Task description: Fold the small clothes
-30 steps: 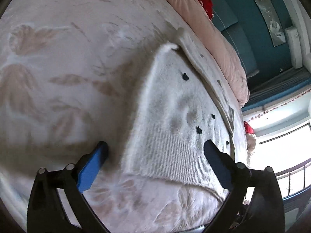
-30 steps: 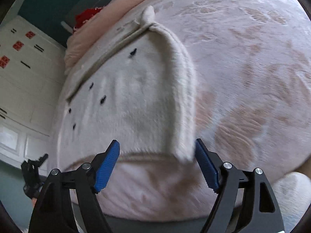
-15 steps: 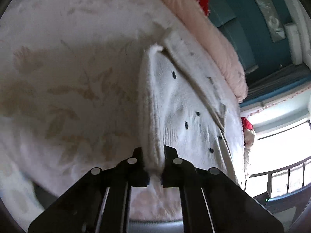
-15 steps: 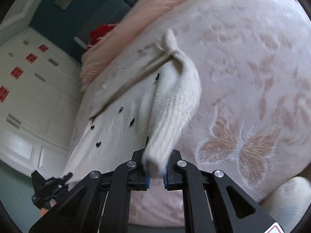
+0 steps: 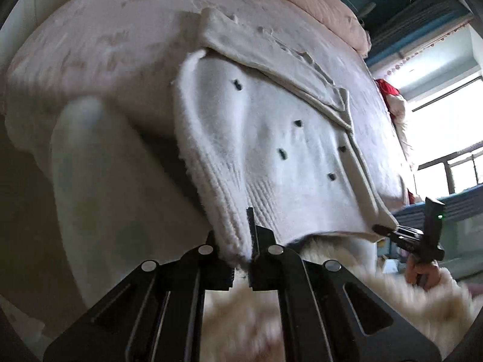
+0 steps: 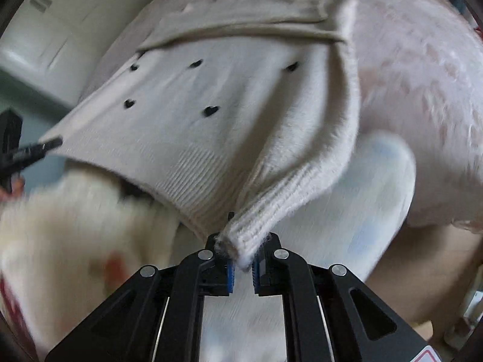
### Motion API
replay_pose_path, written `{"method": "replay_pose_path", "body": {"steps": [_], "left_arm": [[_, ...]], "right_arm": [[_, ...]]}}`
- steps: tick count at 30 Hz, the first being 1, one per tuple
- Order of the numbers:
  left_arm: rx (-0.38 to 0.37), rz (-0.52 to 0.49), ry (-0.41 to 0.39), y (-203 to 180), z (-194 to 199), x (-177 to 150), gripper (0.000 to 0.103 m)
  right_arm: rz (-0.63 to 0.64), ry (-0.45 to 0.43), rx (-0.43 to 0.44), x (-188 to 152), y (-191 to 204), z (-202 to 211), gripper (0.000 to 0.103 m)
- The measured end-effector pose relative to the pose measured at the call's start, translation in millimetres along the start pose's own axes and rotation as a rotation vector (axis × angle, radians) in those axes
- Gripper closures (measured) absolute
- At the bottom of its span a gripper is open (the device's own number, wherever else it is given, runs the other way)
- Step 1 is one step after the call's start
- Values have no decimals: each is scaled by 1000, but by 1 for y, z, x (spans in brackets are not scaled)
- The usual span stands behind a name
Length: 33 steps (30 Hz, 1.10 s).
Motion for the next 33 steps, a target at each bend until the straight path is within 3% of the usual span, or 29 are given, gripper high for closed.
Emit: {"method": "replay_pose_path", "body": {"steps": [3,5,11,15,17,19,21,22,23,24,26,28,33], "left_arm": [[-16,20,-32,-1,22,-3,99],[-65,29,-105,-14,42,24,99],[-130,-96,-325,-83,60,150,98],[-68,-126,-448,-115,11,251,97],[-11,-81,-465,-110,-33,296,93],[36,-46,-435,-99,-74,320,90],[124,15,-393,-71,-108,329,84],[128,29,-386,-66,-112,324,81],[109,30,-386,-60,-113,320,68],[100,24,-398,-56,-110,315,45],[109,19,-447,-44,-100,308,27],[121,1,-450,-35,-100,304,24],[173,44,-367,-16,-134,321,24]], "right_arm": [[-26,-27,45,-13,14,14,95],[-60,-94,68,0,13,30,95],[-148,-402,49,126,-51,93,95],[-287,-539,101,228,-115,84,89],[-364,-572,96,259,-139,60,73],[-509,-598,9,271,-175,35,57],[-640,-642,3,267,-194,23,56],[-673,-666,13,261,-196,22,55],[-677,-678,14,257,-194,23,49],[-661,-688,-4,250,-190,25,47],[-590,-687,-94,239,-182,26,40],[-536,-653,-175,235,-177,15,35],[-461,-548,-266,255,-182,-18,32]]}}
Point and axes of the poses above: each gripper's, at about its wrist camera, not at the fingertips, and z roughly against the way its jaws point, y to its left, x to its top, the point moved 9 cm from there along -z, roughly the way its jaws point, and after that the axes turned 9 degrees about z, right-handed, at the moved point
